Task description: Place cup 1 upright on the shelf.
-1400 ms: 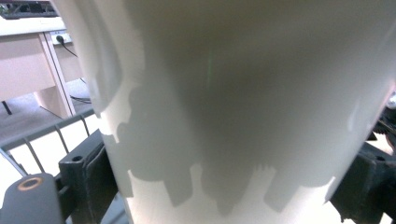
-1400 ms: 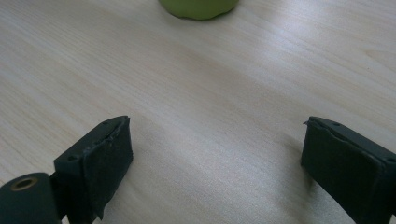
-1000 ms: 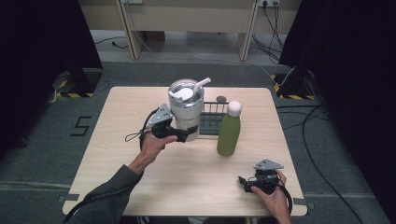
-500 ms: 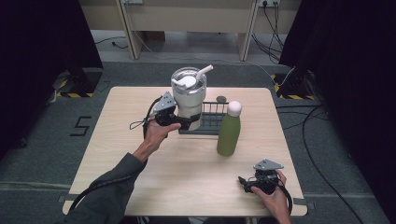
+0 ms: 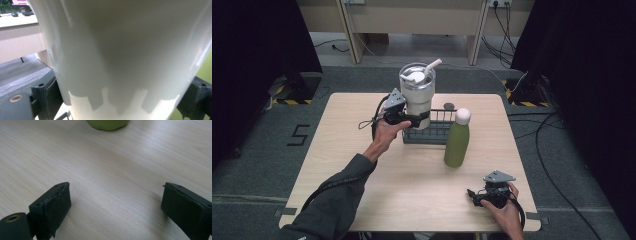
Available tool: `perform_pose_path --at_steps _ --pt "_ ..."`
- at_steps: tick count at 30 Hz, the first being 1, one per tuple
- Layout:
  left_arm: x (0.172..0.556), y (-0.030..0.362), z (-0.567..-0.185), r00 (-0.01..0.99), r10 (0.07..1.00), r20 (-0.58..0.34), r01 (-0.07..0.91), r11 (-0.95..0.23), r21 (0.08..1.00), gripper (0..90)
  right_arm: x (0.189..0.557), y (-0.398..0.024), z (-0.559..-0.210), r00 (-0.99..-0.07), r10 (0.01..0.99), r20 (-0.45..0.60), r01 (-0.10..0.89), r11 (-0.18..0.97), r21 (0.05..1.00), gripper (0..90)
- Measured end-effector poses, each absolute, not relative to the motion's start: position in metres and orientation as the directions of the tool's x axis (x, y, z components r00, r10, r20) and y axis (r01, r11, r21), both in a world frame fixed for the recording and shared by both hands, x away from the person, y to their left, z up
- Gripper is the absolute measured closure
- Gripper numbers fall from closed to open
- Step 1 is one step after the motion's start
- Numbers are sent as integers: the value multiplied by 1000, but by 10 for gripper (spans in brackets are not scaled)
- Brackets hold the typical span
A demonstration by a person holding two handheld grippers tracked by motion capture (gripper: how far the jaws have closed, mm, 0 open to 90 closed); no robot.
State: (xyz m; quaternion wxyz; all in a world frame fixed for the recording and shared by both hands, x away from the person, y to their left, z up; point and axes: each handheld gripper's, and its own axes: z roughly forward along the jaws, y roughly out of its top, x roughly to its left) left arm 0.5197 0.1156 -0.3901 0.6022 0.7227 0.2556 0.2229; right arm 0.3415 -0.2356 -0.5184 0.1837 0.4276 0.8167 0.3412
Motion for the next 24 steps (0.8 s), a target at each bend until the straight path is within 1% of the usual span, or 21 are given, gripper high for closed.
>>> perform_pose_path --at_steps 1,2,3,7,8,9,10,11,12,13,14,24 --pt "521 114 -392 764 645 -12 123 -127 984 107 341 -236 -518 -567 824 -8 573 402 715 93" --pt "524 115 -392 763 646 10 106 -141 984 107 342 -236 -518 -567 824 -8 573 402 714 93" --pt "525 113 -394 758 652 -22 128 -116 985 107 342 -236 -518 -567 824 -8 573 402 714 93" --pt "536 115 -397 755 655 25 93 -145 985 107 341 -236 -518 -567 824 -8 573 402 715 93" --pt "534 112 -399 749 662 -30 134 -106 985 107 342 -236 -518 -567 824 -8 573 402 714 93" --pt "535 112 -400 747 664 -30 134 -106 985 107 342 -236 -518 -567 824 -8 573 401 714 93" --pt "537 112 -401 743 669 -20 129 -114 985 107 342 -236 -518 -567 823 -8 573 402 715 93" --pt "541 114 -401 743 668 36 90 -154 984 107 341 -236 -518 -567 824 -8 573 402 714 93" --pt "542 114 -401 740 671 39 91 -158 983 107 341 -236 -518 -567 823 -8 573 402 714 93" --pt "541 112 -404 734 679 -26 138 -112 984 107 341 -236 -518 -567 824 -8 573 402 714 93" --pt "542 112 -405 732 681 -35 143 -104 984 107 341 -236 -518 -567 823 -8 573 402 714 93" --pt "549 111 -415 719 693 -43 156 -102 982 107 342 -236 -519 -567 824 -8 571 401 716 93"
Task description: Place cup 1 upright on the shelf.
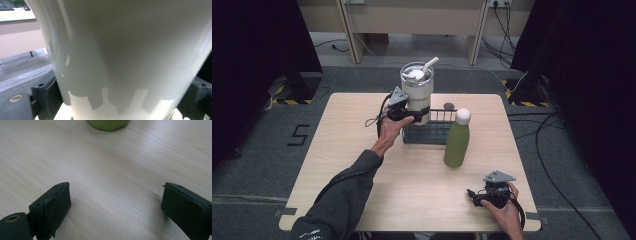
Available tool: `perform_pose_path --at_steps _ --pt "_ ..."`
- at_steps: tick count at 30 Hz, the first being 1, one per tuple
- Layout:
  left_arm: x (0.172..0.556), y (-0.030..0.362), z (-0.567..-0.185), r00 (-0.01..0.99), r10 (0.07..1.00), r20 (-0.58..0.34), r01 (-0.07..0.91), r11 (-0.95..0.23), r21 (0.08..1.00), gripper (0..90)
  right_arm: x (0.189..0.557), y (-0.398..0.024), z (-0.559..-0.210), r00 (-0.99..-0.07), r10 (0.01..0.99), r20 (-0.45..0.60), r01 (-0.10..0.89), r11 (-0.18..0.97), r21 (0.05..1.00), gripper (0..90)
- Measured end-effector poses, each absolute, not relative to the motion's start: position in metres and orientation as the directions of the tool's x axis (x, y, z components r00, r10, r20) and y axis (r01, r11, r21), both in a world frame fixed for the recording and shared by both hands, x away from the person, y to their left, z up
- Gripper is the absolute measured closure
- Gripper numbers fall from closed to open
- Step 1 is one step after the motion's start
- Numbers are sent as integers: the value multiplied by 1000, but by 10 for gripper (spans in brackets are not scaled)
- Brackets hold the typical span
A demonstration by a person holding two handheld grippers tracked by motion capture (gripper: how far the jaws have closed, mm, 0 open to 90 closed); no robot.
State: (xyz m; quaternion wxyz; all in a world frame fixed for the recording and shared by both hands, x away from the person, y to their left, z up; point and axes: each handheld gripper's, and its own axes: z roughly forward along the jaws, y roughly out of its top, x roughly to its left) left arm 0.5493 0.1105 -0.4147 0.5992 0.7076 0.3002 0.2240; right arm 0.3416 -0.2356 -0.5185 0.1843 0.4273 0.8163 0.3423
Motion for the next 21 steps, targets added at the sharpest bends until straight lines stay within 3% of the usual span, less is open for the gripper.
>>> perform_pose_path --at_steps 10,21 --pt "551 105 -425 711 700 -68 163 -70 984 107 342 -236 -519 -567 823 -8 571 401 716 93" --pt "555 111 -442 706 706 -54 185 -111 976 107 341 -235 -518 -568 823 -8 572 401 716 93"
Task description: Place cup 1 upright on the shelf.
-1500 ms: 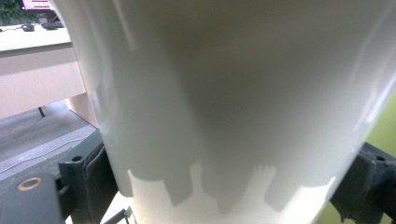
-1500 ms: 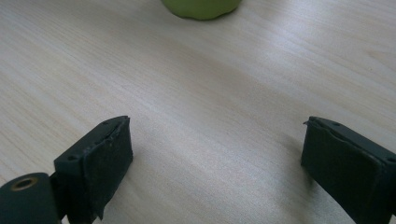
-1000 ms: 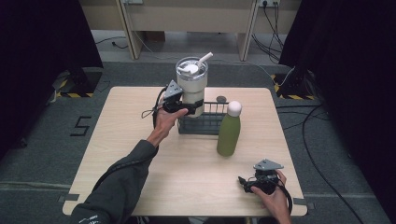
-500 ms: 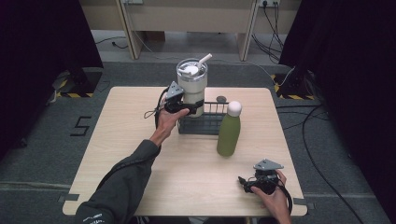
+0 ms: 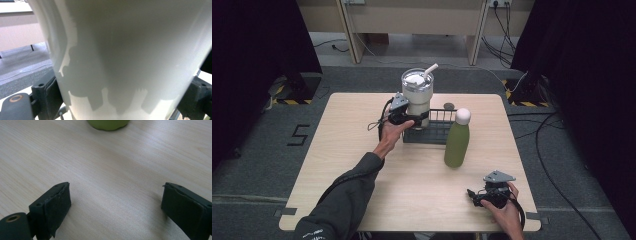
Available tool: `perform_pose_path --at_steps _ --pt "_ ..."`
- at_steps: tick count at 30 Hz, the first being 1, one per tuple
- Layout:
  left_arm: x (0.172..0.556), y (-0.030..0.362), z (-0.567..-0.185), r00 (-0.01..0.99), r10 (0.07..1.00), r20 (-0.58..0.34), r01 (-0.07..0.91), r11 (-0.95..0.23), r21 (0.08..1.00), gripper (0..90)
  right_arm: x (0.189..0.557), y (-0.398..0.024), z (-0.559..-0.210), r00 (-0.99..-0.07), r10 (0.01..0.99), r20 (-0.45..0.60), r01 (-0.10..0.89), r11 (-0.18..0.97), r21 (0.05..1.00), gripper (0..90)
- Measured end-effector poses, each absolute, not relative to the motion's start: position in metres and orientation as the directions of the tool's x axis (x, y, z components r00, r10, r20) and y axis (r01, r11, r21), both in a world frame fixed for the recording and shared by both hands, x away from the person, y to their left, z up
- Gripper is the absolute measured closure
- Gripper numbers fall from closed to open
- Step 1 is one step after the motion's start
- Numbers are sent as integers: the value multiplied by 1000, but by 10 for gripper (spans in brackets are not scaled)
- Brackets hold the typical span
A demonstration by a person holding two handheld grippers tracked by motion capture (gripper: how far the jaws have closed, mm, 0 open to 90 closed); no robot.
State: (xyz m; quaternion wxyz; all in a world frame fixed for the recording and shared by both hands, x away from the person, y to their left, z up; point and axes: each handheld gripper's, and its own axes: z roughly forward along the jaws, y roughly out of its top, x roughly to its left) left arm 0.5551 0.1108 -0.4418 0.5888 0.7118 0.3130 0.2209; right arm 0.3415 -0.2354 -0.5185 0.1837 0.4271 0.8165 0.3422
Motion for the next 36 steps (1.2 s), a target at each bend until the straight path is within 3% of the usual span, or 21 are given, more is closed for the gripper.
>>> perform_pose_path --at_steps 15,36 --pt "554 112 -461 696 715 -67 219 -123 968 106 341 -235 -518 -568 823 -7 572 401 715 94" --pt "545 113 -465 692 722 -22 185 -147 972 94 341 -235 -519 -571 821 -9 568 403 717 94"
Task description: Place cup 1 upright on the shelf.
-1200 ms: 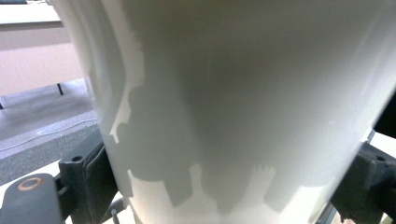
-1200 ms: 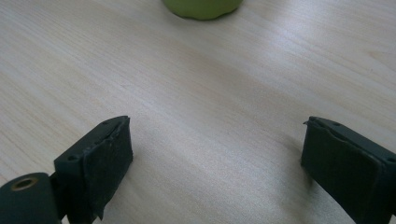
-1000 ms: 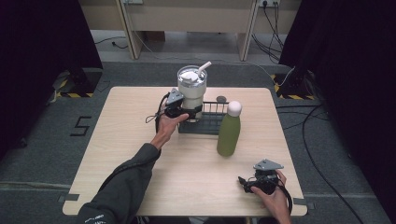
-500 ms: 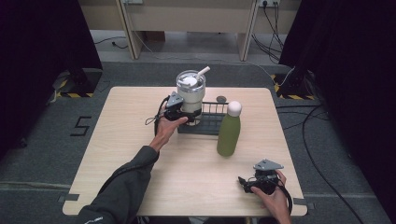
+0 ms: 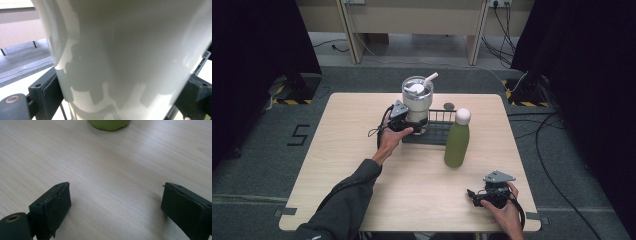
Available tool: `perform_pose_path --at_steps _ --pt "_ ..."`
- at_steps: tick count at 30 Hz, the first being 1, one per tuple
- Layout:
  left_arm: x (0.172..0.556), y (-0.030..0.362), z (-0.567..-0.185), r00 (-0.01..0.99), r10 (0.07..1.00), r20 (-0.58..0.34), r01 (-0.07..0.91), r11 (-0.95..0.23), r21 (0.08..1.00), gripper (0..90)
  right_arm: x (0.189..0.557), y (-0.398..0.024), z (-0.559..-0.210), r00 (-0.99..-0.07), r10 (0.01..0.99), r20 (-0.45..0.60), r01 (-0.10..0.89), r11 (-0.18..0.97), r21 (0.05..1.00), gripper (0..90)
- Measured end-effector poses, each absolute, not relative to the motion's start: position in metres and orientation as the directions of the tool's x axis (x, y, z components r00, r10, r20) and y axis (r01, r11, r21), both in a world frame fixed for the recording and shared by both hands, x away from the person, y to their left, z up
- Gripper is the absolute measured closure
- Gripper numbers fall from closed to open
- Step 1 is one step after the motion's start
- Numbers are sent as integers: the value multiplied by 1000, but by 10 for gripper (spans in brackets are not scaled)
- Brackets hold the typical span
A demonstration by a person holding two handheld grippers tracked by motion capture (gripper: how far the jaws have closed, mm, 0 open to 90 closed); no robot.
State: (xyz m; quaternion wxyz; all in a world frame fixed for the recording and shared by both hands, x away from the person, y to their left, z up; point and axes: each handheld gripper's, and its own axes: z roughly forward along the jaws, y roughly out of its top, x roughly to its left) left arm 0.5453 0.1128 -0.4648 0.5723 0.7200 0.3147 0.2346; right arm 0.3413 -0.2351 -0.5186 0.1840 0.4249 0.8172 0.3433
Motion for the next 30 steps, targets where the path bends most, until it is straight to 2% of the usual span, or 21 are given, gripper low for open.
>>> perform_pose_path --at_steps 20,30 --pt "538 116 -462 674 737 -39 217 -148 965 97 341 -235 -519 -571 821 -8 569 403 717 93" --pt "533 116 -464 660 751 0 169 -149 974 98 341 -235 -519 -571 821 -9 568 403 717 93"
